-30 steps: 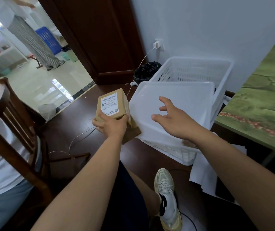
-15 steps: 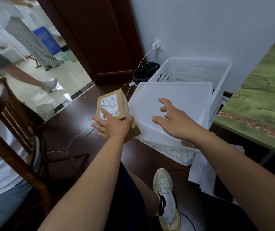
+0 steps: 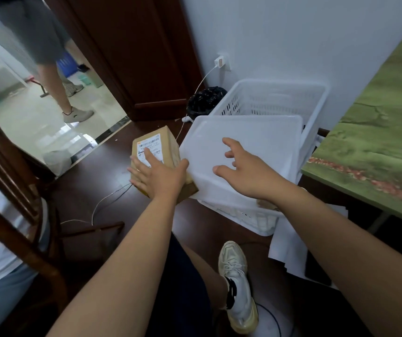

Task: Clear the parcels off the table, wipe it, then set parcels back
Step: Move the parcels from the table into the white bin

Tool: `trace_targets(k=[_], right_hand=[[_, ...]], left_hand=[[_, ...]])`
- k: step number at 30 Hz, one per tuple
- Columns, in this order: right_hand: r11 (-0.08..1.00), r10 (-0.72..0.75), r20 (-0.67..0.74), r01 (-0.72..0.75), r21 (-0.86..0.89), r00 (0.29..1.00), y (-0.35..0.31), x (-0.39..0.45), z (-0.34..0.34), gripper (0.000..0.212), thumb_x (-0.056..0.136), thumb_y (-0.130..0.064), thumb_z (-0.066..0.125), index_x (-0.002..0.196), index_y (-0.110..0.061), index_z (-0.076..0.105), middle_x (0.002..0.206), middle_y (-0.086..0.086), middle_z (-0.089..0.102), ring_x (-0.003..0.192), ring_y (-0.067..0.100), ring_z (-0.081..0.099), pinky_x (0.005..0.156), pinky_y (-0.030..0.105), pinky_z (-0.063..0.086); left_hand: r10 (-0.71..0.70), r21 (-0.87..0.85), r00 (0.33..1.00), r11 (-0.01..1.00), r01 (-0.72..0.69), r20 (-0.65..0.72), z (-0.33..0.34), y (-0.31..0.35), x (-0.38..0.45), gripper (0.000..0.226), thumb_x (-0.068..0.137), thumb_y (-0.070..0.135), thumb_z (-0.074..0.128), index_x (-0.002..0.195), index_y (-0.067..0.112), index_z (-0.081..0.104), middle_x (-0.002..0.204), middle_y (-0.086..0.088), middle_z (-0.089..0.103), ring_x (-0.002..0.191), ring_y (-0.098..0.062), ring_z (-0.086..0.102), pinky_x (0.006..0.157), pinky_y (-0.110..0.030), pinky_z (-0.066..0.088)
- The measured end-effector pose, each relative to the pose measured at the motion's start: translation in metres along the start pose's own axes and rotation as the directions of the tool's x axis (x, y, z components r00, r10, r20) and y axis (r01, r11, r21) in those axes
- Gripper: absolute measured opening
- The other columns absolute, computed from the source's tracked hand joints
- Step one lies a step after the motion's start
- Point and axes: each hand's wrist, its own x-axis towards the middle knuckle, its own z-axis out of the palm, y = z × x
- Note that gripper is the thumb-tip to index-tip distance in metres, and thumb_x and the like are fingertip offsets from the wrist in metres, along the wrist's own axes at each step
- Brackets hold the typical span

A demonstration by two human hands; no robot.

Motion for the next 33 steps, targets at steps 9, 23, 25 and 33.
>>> trace_targets(k=[9, 23, 25, 33], right_hand=[[0.956, -0.222, -0.207, 0.171, -0.239, 0.953, -0.019, -0.017, -0.012, 0.062, 0.098, -0.037, 0.049, 0.153, -0.025, 0.024, 0.142, -0.001, 0.047, 0.131, 0.02, 0.041, 0.103, 0.038, 0.039], [0.84, -0.141, -0.476, -0.15, -0.521, 0.868, 0.016, -0.062, -0.098, 0.073, 0.093, -0.055, 0.042, 0.156, -0.025, 0.02, 0.165, 0.004, 0.011, 0.151, 0.029, -0.008, 0.12, 0.048, 0.004], [0.839, -0.062, -0.493, -0.222, -0.496, 0.868, 0.03, -0.075, -0.111, 0.075, 0.094, -0.054, 0.046, 0.157, -0.028, 0.015, 0.166, 0.001, 0.005, 0.151, 0.027, -0.012, 0.119, 0.049, 0.001], [0.843, 0.062, -0.559, -0.343, -0.414, 0.827, 0.053, -0.112, -0.156, 0.079, 0.094, -0.055, 0.048, 0.157, -0.03, 0.007, 0.166, 0.002, -0.003, 0.151, 0.028, -0.014, 0.12, 0.053, 0.001]], left_hand=[[0.189, -0.23, 0.981, 0.953, -0.196, -0.054, 0.005, 0.04, -0.02, 0.082, 0.082, 0.039, 0.068, 0.149, 0.014, 0.026, 0.158, -0.014, 0.012, 0.146, -0.037, 0.008, 0.119, -0.051, 0.009], [0.485, -0.554, 0.873, 0.716, -0.426, -0.045, 0.024, 0.117, -0.089, 0.061, 0.088, 0.037, 0.055, 0.143, 0.016, 0.037, 0.143, -0.004, 0.032, 0.131, -0.02, 0.031, 0.107, -0.034, 0.031], [0.545, -0.576, 0.838, 0.678, -0.458, -0.024, 0.026, 0.128, -0.102, 0.065, 0.087, 0.041, 0.052, 0.144, 0.015, 0.036, 0.145, -0.005, 0.032, 0.133, -0.018, 0.03, 0.106, -0.029, 0.026], [0.711, -0.647, 0.703, 0.544, -0.534, 0.017, 0.013, 0.199, -0.151, 0.068, 0.085, 0.041, 0.053, 0.145, 0.013, 0.037, 0.15, -0.012, 0.028, 0.141, -0.024, 0.027, 0.116, -0.042, 0.025]])
